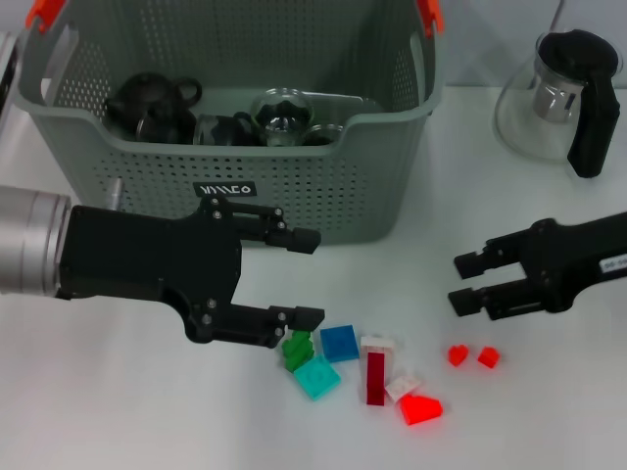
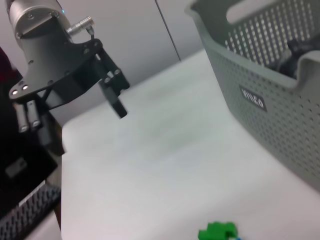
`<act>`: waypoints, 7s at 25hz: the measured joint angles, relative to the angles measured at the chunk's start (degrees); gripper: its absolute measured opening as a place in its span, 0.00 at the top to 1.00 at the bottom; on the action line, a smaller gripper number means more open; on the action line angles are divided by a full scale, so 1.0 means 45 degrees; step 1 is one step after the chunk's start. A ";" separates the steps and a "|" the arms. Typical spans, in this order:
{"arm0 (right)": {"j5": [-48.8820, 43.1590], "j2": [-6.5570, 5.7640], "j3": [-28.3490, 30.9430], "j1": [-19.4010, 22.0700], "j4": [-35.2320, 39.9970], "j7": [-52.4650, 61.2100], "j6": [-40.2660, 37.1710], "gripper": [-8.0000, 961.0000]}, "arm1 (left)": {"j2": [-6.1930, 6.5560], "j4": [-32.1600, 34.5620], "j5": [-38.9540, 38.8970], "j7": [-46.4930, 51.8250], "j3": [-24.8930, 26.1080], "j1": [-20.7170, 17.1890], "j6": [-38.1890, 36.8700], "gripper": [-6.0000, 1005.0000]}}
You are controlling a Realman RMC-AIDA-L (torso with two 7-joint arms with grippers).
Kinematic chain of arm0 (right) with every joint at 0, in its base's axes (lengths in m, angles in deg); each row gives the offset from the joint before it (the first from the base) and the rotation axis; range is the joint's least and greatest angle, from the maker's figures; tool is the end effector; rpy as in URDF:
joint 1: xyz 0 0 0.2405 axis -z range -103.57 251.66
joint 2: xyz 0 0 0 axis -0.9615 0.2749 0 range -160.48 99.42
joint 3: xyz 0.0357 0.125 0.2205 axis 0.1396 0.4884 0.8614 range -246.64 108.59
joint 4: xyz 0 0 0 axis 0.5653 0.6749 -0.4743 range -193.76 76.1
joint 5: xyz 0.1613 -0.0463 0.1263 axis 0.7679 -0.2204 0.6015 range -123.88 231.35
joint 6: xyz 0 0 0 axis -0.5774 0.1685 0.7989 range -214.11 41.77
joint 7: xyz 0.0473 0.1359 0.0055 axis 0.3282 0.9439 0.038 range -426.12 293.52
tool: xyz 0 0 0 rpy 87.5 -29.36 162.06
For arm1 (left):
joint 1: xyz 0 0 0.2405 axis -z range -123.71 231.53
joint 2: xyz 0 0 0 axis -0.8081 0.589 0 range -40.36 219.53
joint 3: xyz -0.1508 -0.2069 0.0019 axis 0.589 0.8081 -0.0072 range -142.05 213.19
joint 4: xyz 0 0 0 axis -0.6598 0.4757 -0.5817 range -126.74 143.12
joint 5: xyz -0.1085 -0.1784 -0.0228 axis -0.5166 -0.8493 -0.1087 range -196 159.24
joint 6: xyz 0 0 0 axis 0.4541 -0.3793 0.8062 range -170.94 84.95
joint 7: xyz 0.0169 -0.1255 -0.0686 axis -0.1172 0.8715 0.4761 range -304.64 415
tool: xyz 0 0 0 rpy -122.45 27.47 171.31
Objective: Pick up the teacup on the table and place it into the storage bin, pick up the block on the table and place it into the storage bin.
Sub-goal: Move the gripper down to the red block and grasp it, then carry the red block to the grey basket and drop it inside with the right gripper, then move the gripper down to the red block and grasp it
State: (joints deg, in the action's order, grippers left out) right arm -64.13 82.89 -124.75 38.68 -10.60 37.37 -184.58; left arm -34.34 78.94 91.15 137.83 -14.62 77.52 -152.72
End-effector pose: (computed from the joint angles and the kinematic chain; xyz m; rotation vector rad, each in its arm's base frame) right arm 0.2195 0.3407 0.0235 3.0089 -0.7581 -0.3330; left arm -0.1875 0.2865 0.0357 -2.9857 0.0073 -0.6982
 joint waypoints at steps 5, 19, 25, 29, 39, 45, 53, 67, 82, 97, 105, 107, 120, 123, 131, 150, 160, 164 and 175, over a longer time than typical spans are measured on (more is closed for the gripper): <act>-0.1806 0.0054 -0.0094 -0.0583 0.1882 0.1972 -0.0836 0.35 | 0.0090 -0.1743 0.0121 -0.1434 0.0074 0.0076 0.0803 0.32; -0.7893 0.1328 -0.1432 -0.3354 0.2232 0.5581 -0.1790 0.36 | 0.0060 -0.2597 0.1667 -0.2606 0.0081 0.0003 0.1725 0.32; -0.8321 0.1507 -0.2900 -0.3488 0.1869 0.6651 -0.1008 0.36 | 0.0277 -0.3347 0.1660 -0.3312 0.0142 -0.0015 0.2083 0.32; -0.8285 0.1528 -0.3636 -0.3391 0.1839 0.7186 -0.0394 0.36 | 0.0411 -0.3885 0.1643 -0.3737 0.0162 -0.0027 0.2461 0.33; -0.7858 0.1605 -0.5162 -0.3288 0.1240 0.7613 0.1081 0.36 | 0.0469 -0.4341 0.1675 -0.4070 0.0337 -0.0045 0.2666 0.33; -0.7846 0.1585 -0.5744 -0.3038 0.1196 0.7619 0.1640 0.36 | 0.0468 -0.4520 0.1644 -0.4078 0.0607 -0.0036 0.2667 0.33; -0.7848 0.1590 -0.6294 -0.2740 0.1196 0.7615 0.2115 0.37 | 0.0469 -0.4791 0.1594 -0.4192 0.0808 0.0019 0.2666 0.33; -0.7728 0.1662 -0.6772 -0.2531 0.1043 0.7729 0.2584 0.49 | 0.0469 -0.5181 0.1576 -0.4400 0.0976 0.0069 0.2685 0.33; -0.7479 0.1633 -0.7382 -0.2538 0.1042 0.8000 0.2804 0.56 | 0.0490 -0.5254 0.1577 -0.4402 0.0994 0.0047 0.2814 0.33; -0.7215 0.1530 -0.6050 -0.1972 0.3371 0.7900 0.0704 0.81 | 0.0504 -0.5255 0.1577 -0.4399 0.1136 0.0058 0.2728 0.33; -0.4187 0.1513 -0.2630 -0.3321 0.7160 0.8342 -0.2378 0.81 | 0.0508 -0.5255 0.1578 -0.4372 0.1133 0.0047 0.2687 0.33; -0.4001 0.1512 -0.1910 -0.4094 0.7269 0.8318 -0.1996 0.81 | 0.0509 -0.5254 0.1578 -0.4382 0.1136 0.0040 0.2687 0.33; -0.6504 0.1496 -0.1920 -0.6670 0.3013 0.7583 0.5324 0.81 | 0.0508 -0.5260 0.1552 -0.4399 0.1133 0.0085 0.2648 0.33; -0.6538 0.1494 -0.1950 -0.6744 0.2620 0.7559 0.5845 0.81 | 0.0524 -0.5237 0.1547 -0.4373 0.1134 0.0087 0.2628 0.33; -0.6557 0.1479 -0.1890 -0.6555 0.2934 0.7574 0.6147 0.58 | 0.0596 -0.5231 0.1537 -0.4397 0.1309 0.0086 0.2534 0.33; -0.5151 0.1479 -0.2280 -0.2348 0.9338 0.7768 -0.3260 0.02 | 0.0704 -0.5180 0.1538 -0.4402 0.1820 0.0148 0.2078 0.33; -0.5726 0.1514 -0.4143 -0.1886 0.5903 0.8386 -0.1724 0.04 | 0.0704 -0.5220 0.1421 -0.4402 0.1818 0.0228 0.2148 0.33; -0.6097 0.1528 -0.4971 -0.2093 0.4840 0.8768 -0.0901 0.07 | 0.0718 -0.5220 0.1416 -0.4402 0.1817 0.0226 0.2156 0.33; -0.6394 0.1534 -0.6446 -0.2516 0.3078 0.9648 0.0716 0.17 | 0.0689 -0.5283 0.1400 -0.4547 0.1818 0.0155 0.2176 0.33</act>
State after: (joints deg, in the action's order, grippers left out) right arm -92.90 89.80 -153.75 27.36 3.26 80.79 -181.35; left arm -31.24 55.17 97.45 117.36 -6.44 78.22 -142.93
